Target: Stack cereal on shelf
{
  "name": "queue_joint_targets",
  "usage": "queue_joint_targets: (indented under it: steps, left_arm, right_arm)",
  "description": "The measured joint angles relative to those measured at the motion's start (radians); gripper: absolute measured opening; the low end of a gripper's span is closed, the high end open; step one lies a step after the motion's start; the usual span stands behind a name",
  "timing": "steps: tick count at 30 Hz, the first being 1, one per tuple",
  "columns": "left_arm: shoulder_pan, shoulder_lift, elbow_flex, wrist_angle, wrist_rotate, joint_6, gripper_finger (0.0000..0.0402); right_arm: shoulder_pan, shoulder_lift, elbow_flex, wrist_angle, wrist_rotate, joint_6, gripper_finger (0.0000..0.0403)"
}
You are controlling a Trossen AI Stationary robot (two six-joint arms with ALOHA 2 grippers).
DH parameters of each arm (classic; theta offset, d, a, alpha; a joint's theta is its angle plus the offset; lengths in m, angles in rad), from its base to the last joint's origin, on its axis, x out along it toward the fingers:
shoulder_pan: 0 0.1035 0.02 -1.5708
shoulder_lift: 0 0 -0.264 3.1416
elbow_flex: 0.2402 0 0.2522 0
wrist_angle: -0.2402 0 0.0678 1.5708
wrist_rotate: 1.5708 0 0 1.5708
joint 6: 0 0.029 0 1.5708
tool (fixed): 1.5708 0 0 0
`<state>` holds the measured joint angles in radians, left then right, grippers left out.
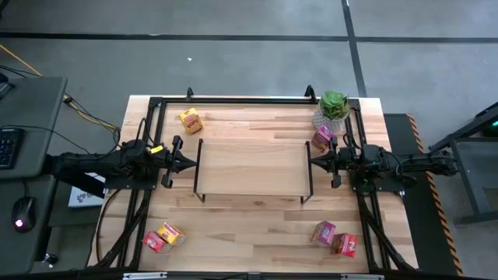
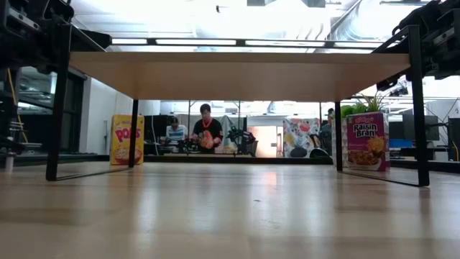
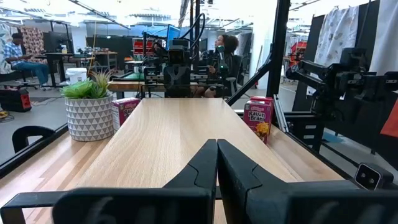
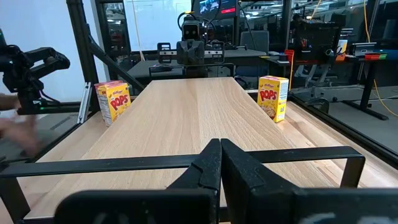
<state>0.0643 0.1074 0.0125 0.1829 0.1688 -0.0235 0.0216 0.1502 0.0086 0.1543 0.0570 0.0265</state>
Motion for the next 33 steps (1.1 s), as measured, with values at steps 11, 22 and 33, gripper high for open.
queue_joint_targets:
  steps: [11, 22, 33]
  left_arm:
    - [0.000, 0.000, 0.000, 0.000, 0.000, 0.000, 0.0003]
    - [0.000, 0.000, 0.000, 0.050, -0.001, -0.038, 0.0003]
    - [0.001, 0.108, 0.052, 0.472, -0.393, -0.128, 0.0007]
  right_arm:
    - [0.000, 0.000, 0.000, 0.000, 0.000, 0.000, 0.0000]
    - [0.000, 0.000, 0.000, 0.000, 0.000, 0.000, 0.0000]
    - [0.000, 0.000, 0.000, 0.000, 0.000, 0.000, 0.0000]
